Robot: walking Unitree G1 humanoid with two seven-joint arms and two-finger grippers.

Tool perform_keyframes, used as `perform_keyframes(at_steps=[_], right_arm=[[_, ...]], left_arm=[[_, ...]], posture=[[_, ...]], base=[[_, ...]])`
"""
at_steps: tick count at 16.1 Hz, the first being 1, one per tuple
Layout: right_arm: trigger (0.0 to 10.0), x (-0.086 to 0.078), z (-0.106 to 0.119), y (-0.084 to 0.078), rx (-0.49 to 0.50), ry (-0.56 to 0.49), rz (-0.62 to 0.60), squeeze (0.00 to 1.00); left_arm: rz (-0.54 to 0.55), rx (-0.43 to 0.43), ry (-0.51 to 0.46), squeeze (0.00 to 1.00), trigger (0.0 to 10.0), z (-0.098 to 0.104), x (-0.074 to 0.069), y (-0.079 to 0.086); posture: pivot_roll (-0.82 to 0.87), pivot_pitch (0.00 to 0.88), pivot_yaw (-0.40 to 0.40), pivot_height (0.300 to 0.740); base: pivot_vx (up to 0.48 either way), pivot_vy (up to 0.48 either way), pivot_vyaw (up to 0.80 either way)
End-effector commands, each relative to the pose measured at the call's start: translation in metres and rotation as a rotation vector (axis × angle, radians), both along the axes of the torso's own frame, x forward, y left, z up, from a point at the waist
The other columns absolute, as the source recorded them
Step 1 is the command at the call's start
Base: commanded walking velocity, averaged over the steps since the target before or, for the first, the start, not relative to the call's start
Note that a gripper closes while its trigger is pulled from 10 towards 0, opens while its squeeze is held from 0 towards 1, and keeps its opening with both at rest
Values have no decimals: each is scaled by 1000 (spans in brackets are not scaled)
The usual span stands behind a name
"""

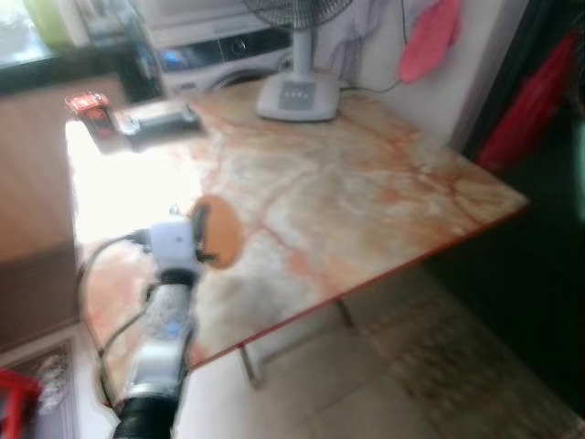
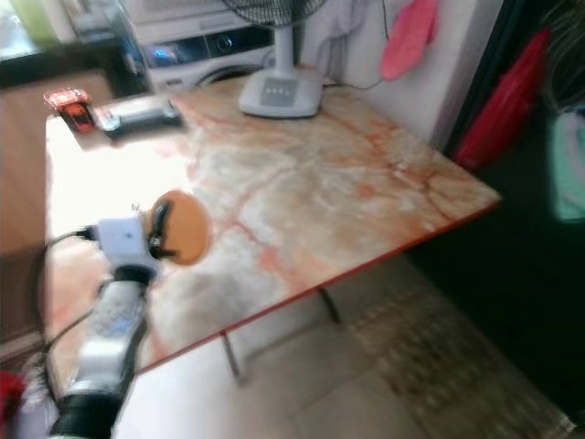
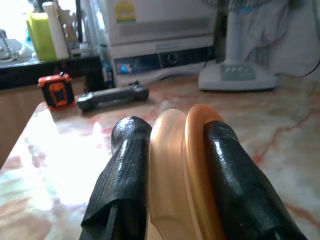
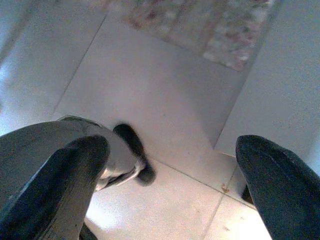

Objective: Restocking fridge

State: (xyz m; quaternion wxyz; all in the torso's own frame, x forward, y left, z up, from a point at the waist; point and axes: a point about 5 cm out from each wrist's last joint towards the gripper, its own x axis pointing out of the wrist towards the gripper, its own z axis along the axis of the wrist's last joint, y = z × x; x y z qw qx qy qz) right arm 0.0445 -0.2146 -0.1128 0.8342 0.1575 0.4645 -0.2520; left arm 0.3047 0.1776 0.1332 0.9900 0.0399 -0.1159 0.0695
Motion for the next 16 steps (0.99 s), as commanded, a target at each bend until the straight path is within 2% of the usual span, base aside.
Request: perform_keyframes(at_steps=[1,16], right_arm=[[10000,-5,-2,8,30,21,15,0],[10000,-6,-3,7,26,34,44,0]], left_arm=[[-27,-17,-38,0,10000,10,4,-8],[-83,-16,-45,0,10000,11,0,-17]], posture=[[-66,0,83,740],[-55,0,75,740]], base=[[0,431,-800],[0,0,-800]])
